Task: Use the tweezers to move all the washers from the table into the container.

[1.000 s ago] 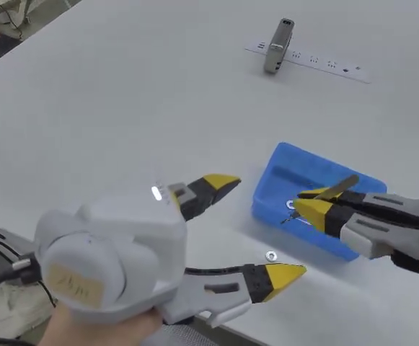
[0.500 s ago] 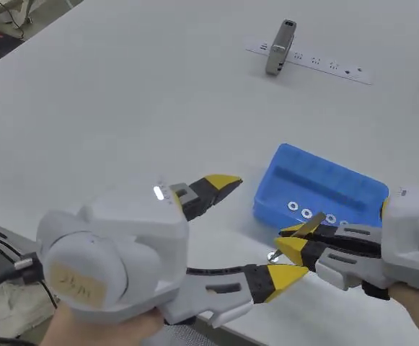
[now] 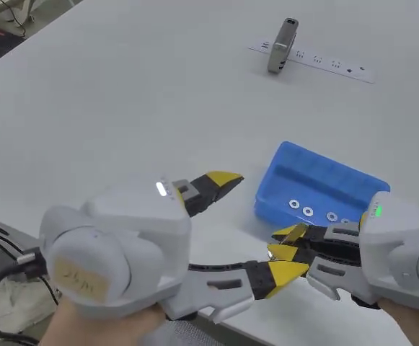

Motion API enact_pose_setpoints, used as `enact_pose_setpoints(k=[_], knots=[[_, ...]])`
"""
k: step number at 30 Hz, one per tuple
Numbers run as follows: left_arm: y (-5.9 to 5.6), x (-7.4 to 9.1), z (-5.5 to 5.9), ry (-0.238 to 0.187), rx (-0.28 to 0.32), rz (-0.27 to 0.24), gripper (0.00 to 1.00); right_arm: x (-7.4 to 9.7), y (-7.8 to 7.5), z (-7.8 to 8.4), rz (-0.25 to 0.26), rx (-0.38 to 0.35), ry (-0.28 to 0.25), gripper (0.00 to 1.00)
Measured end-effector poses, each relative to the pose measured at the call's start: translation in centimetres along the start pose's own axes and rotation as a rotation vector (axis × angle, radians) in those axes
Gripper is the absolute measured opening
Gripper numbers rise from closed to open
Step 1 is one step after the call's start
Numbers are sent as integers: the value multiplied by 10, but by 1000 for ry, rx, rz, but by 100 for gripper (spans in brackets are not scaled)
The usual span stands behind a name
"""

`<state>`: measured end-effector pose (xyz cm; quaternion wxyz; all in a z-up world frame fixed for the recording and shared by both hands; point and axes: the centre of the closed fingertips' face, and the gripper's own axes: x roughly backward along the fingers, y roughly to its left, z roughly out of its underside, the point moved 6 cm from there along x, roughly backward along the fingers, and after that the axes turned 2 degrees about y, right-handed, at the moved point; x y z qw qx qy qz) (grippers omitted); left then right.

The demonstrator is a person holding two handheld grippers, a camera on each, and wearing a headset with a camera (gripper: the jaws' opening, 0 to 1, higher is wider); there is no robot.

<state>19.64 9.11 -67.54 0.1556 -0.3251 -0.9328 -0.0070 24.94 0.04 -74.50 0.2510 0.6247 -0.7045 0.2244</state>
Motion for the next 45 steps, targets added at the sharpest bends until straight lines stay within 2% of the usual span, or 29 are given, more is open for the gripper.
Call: enact_pose_setpoints(k=[2,5,7,11,14,17,21,26,31,33,35,40,45], knots=[[0,0,0,1,0,0,67,2,-2,0,20,8,-3,4],[0,0,0,0,-1,-1,67,0,-2,2,-8,-31,-6,4],[0,0,0,-1,-1,-1,67,-1,-3,4,2,-20,-3,4],[0,0,0,2,-2,-2,67,-1,-1,4,-9,-5,-8,3],[0,0,0,-2,-1,-1,67,0,-2,4,-9,-20,-5,3],[0,0,0,-1,0,-2,67,7,-4,-3,-9,-59,-50,3],[0,1,0,-1,-1,-3,67,16,-9,-15,-2,-64,-83,3],[0,1,0,-2,-2,-3,67,30,-21,-35,30,-66,-145,3],[1,1,0,-2,0,-7,66,36,-38,-51,58,-107,-220,3],[1,1,0,-3,0,-7,66,33,-48,-51,87,-142,-214,3],[1,1,0,-3,0,-7,66,26,-57,-47,116,-157,-187,3],[1,1,0,-3,3,-7,66,7,-73,-37,135,-220,-159,3],[1,1,0,2,7,-11,66,-10,-81,-29,128,-237,-112,3]])
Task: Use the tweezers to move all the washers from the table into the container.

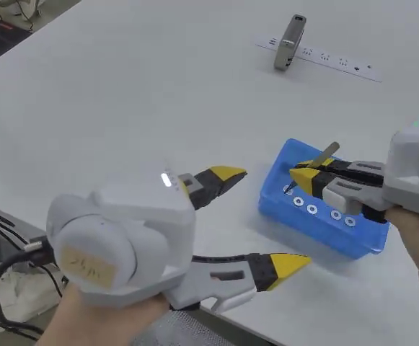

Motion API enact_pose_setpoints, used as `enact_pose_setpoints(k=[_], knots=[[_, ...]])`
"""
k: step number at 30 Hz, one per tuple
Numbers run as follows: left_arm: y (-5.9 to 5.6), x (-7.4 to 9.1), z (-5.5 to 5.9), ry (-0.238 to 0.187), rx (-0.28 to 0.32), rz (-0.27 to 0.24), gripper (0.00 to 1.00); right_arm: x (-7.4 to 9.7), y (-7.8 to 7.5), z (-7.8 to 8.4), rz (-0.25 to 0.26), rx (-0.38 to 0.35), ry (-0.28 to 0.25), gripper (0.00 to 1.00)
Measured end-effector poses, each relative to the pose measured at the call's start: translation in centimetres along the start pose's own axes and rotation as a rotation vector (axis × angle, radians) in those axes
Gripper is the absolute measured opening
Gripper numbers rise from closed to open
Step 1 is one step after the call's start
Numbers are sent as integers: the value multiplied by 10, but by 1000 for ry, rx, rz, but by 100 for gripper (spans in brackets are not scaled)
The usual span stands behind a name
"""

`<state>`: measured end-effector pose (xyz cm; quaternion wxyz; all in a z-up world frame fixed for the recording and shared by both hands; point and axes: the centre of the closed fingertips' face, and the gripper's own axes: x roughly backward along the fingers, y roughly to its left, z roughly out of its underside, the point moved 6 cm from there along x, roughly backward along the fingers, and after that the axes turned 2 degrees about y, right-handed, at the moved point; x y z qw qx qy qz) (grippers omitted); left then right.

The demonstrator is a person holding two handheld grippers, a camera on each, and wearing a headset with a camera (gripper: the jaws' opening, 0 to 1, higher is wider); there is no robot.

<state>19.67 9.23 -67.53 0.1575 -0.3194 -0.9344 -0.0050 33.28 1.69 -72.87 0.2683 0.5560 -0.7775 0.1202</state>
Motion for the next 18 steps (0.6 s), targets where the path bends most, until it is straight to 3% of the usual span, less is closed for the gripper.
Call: enact_pose_setpoints(k=[5,11,12,13,18], knots=[[2,0,0,2,16,-6,66,-8,-2,4,-6,-16,12,3],[-3,-2,-1,1,17,18,65,-10,-4,12,5,17,41,3],[-4,-3,-1,2,16,23,65,-9,-4,10,4,22,6,3],[-5,-3,-1,5,14,24,65,-8,-4,12,4,16,23,3],[-4,-2,-1,13,33,34,58,0,-2,12,16,11,-12,4]])
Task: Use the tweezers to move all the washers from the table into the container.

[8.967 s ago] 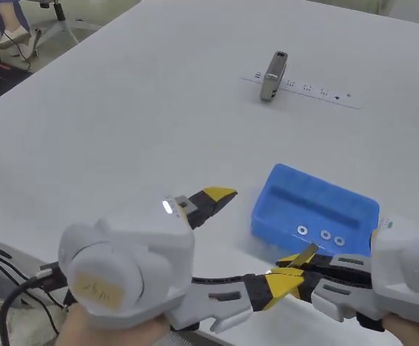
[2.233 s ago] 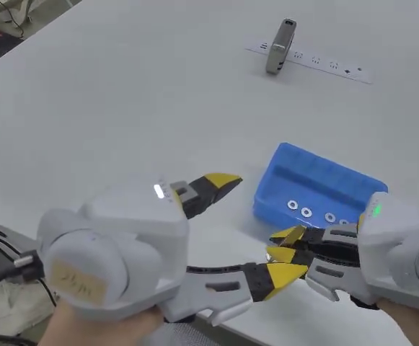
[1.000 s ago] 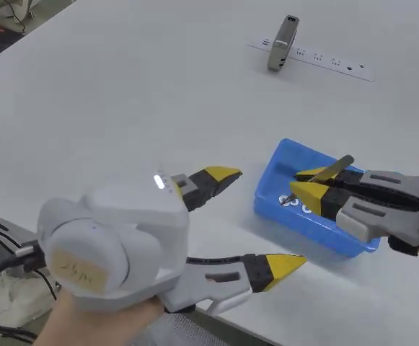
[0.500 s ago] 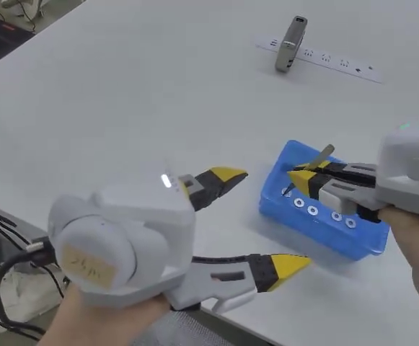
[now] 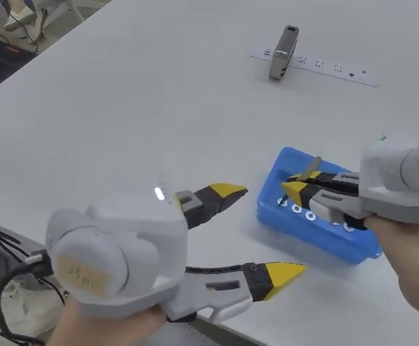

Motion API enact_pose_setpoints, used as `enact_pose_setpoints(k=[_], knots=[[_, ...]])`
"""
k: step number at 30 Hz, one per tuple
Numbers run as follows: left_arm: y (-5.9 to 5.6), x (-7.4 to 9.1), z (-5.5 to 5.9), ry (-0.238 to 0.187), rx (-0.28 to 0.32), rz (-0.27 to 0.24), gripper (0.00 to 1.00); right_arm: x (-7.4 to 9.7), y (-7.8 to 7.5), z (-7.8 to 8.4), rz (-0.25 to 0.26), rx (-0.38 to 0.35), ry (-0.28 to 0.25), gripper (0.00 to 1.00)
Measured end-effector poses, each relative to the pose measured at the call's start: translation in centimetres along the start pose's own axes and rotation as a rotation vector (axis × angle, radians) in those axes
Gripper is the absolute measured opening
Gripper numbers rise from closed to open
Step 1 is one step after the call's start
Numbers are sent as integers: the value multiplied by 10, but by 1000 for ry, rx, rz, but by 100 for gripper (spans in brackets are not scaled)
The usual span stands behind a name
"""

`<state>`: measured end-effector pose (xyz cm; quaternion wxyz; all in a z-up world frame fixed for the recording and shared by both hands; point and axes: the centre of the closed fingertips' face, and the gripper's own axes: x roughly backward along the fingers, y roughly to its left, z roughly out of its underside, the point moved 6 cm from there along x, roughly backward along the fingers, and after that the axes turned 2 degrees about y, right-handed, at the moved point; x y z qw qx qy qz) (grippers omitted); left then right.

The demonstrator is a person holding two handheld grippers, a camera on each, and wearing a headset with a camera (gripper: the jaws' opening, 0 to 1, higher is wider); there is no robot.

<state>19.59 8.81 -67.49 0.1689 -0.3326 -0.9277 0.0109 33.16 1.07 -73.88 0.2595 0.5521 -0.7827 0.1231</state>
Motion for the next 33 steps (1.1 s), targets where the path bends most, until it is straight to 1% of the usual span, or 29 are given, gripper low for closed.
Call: enact_pose_setpoints(k=[1,2,3,4,5,7,9,10,11,12,13,14,15,16,17,18,20,21,22,23,25,26,27,28,30,33], knots=[[0,1,-1,-5,8,4,58,5,1,-3,-3,-3,-18,4],[0,1,-2,-7,8,6,57,9,3,-5,-6,-3,-28,4],[0,1,-2,-6,6,8,56,16,5,-8,-7,3,-42,4],[-1,0,-2,0,4,18,55,21,6,-11,-6,8,-53,4],[-2,0,-1,7,4,27,55,30,9,-14,-4,18,-75,4],[-4,-1,-1,28,-3,47,52,42,13,-18,-6,31,-93,3],[-6,-1,-2,46,-20,68,50,55,18,-21,-9,49,-113,3],[-7,-1,-3,50,-28,77,48,64,23,-22,-15,71,-122,3],[-9,-1,-5,62,-52,97,47,69,26,-22,-20,77,-121,3],[-8,-1,-6,73,-67,102,45,76,32,-20,-37,92,-119,3],[-8,-2,-10,85,-91,116,42,80,36,-18,-50,102,-112,3],[-8,-2,-12,90,-102,128,40,83,40,-13,-66,120,-94,3],[-8,-3,-14,94,-113,145,37,85,44,-10,-76,139,-72,3],[-9,-5,-17,99,-120,161,32,87,50,-3,-80,179,-41,3],[-10,-7,-19,102,-130,178,29,88,53,1,-88,194,-21,3],[-12,-9,-21,112,-134,216,25,89,57,9,-98,213,7,3],[-16,-15,-20,143,-142,263,16,88,63,19,-111,225,37,3],[-18,-18,-20,154,-158,277,13,87,64,23,-117,227,50,3],[-21,-21,-18,175,-193,301,10,87,66,28,-129,239,74,3],[-24,-24,-17,191,-207,313,9,86,68,32,-134,248,90,3],[-33,-30,-13,222,-246,366,9,85,72,39,-150,272,132,3],[-35,-33,-11,234,-254,375,8,85,73,41,-155,289,143,3],[-38,-35,-10,243,-262,390,8,85,77,45,-170,309,167,3],[-43,-38,-7,258,-276,416,8,84,78,47,-176,316,176,3],[-45,-43,-6,272,-290,428,6,83,81,51,-190,331,192,3],[-48,-48,-6,278,-291,453,6,83,84,58,-202,359,234,3]])
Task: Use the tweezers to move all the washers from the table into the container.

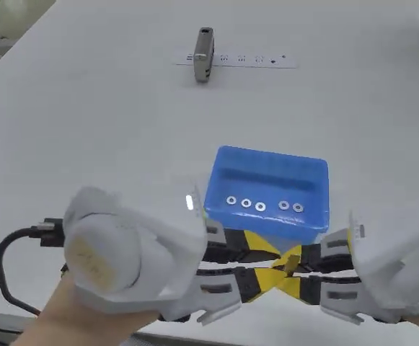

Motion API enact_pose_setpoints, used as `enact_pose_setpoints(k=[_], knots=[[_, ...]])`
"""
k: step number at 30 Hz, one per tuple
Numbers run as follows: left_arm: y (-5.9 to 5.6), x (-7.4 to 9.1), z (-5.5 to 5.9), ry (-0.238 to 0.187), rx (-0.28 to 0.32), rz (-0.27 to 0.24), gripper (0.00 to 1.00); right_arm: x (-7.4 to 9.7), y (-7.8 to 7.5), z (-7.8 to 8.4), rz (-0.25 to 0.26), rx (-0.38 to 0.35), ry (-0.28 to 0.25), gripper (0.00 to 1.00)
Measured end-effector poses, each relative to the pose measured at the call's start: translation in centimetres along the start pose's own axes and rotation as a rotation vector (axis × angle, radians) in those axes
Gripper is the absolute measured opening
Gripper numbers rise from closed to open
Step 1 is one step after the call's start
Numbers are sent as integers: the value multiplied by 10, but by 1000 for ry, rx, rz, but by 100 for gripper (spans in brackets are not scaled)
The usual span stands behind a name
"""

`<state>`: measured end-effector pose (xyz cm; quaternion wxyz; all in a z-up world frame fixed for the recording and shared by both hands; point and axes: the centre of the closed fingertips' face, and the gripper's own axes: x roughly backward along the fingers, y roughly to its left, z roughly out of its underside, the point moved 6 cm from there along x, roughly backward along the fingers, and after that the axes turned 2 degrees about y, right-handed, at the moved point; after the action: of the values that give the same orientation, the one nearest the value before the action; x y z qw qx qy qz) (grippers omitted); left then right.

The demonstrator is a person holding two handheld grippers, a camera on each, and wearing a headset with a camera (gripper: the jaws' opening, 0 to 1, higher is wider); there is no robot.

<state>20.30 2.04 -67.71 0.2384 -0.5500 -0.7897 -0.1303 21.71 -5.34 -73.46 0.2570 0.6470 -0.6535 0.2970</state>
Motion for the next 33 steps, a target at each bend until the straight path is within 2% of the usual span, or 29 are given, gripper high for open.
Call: enact_pose_setpoints(k=[3,9,11,14,18,22,24,27,30,33], knots=[[0,-2,-2,4,-8,20,5,-1,4,6,-10,35,46,3],[-3,-7,-1,40,-67,79,0,-2,4,10,-12,49,82,3],[-4,-9,-3,47,-68,94,0,-2,5,10,-9,59,94,3],[-3,-11,-2,70,-99,100,0,-3,6,11,-10,75,113,3],[-1,-11,0,102,-124,106,0,-4,4,10,-8,61,111,4],[1,-6,3,135,-120,114,0,-6,4,10,-9,33,87,5],[5,-1,7,161,-125,106,0,-8,4,9,-5,-2,52,7],[11,5,15,194,-109,107,0,-8,7,9,-6,-113,-16,14],[17,11,25,233,-101,110,0,-1,11,13,10,-156,-33,16],[22,15,39,289,-96,115,0,10,13,19,45,-247,-76,17]])
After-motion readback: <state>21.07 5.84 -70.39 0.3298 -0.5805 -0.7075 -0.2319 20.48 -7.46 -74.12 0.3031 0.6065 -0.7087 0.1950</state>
